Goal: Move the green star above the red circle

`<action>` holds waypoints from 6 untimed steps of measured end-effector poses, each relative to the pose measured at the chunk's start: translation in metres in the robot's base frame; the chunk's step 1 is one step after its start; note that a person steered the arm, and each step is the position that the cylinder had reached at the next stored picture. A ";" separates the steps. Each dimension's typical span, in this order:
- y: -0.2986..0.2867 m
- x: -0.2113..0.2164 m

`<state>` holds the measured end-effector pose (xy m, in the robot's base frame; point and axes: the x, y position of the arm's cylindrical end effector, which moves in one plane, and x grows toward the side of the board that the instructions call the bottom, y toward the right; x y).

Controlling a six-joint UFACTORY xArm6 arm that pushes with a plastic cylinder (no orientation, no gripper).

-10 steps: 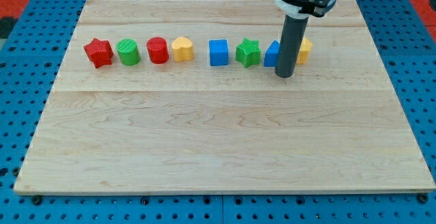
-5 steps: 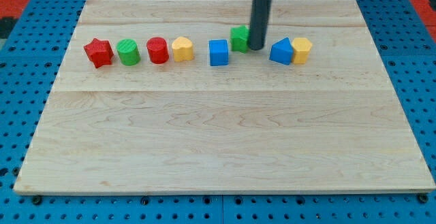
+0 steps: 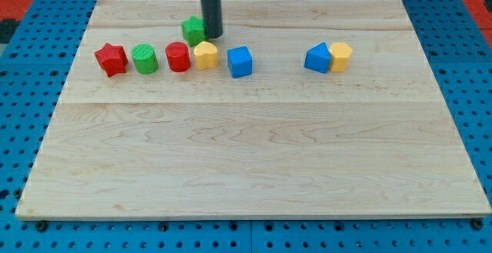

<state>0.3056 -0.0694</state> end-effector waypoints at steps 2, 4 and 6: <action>0.009 -0.070; -0.014 -0.031; -0.004 -0.021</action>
